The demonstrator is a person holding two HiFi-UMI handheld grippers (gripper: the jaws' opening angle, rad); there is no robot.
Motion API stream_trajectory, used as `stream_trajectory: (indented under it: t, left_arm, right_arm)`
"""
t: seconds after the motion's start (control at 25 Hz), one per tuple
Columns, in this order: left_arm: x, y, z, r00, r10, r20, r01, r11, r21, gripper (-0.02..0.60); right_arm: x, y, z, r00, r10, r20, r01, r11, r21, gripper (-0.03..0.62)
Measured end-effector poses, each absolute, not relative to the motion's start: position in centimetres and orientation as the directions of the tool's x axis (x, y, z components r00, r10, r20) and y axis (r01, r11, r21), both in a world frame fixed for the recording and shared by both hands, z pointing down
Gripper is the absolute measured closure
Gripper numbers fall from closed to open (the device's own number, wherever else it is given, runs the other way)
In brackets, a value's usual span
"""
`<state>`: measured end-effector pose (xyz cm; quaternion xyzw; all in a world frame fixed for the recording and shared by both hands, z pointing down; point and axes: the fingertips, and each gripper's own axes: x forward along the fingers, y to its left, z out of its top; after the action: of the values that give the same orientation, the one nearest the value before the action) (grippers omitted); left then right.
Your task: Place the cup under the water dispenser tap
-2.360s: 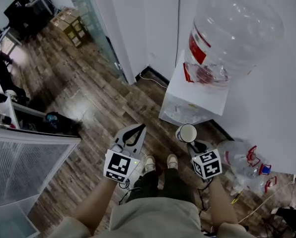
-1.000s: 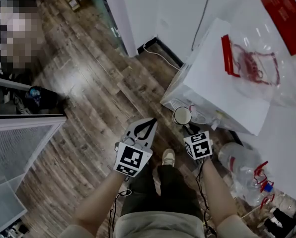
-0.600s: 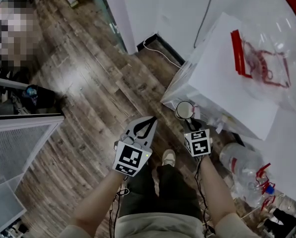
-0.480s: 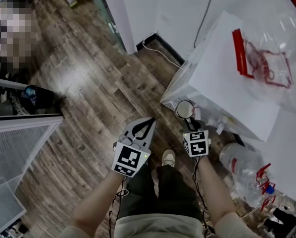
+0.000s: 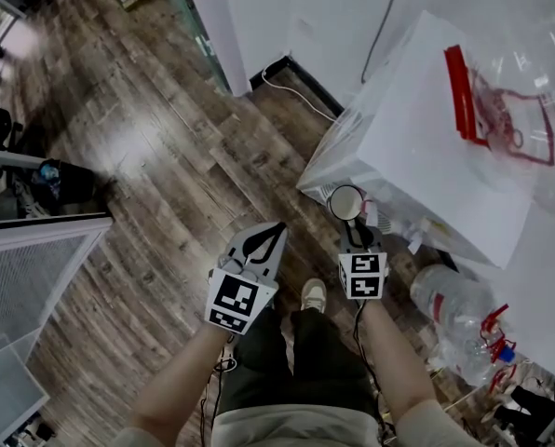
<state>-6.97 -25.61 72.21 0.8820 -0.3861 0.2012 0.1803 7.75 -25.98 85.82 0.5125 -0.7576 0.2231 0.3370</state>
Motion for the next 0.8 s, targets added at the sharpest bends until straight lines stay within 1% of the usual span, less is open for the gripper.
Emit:
stream_trajectory:
  t: [0.24, 0.52, 0.72, 0.8]
  left_arm:
    - [-6.7, -25.4, 72.7, 0.633, -0.592, 0.498, -0.746, -0.638, 0.190, 0.575]
    - [-6.4, -25.1, 72.8, 0.646, -0.570, 0.508, -0.736, -0.641, 0.217, 0.575]
    - [-6.4, -24.8, 73.2, 0.649, -0.546, 0.530, -0.733, -0.636, 0.241, 0.575]
    - [-6.5, -24.6, 72.9, 0.647, -0.540, 0.539, -0.735, -0.629, 0.252, 0.575]
  right_arm:
    - [7.7, -26.0, 85.7, -0.256, -0.625, 0.737, -0.923, 0.385, 0.006, 0.508]
    - [8.1, -26.1, 85.9, -0.250, -0.606, 0.755, -0.925, 0.379, -0.002, 0.465]
    - [8.2, -25.5, 86.4, -0.249, -0.574, 0.780, -0.923, 0.385, -0.011, 0.392]
    - [8.1, -25.1, 86.1, -0.249, -0.562, 0.789, -0.921, 0.388, -0.014, 0.372]
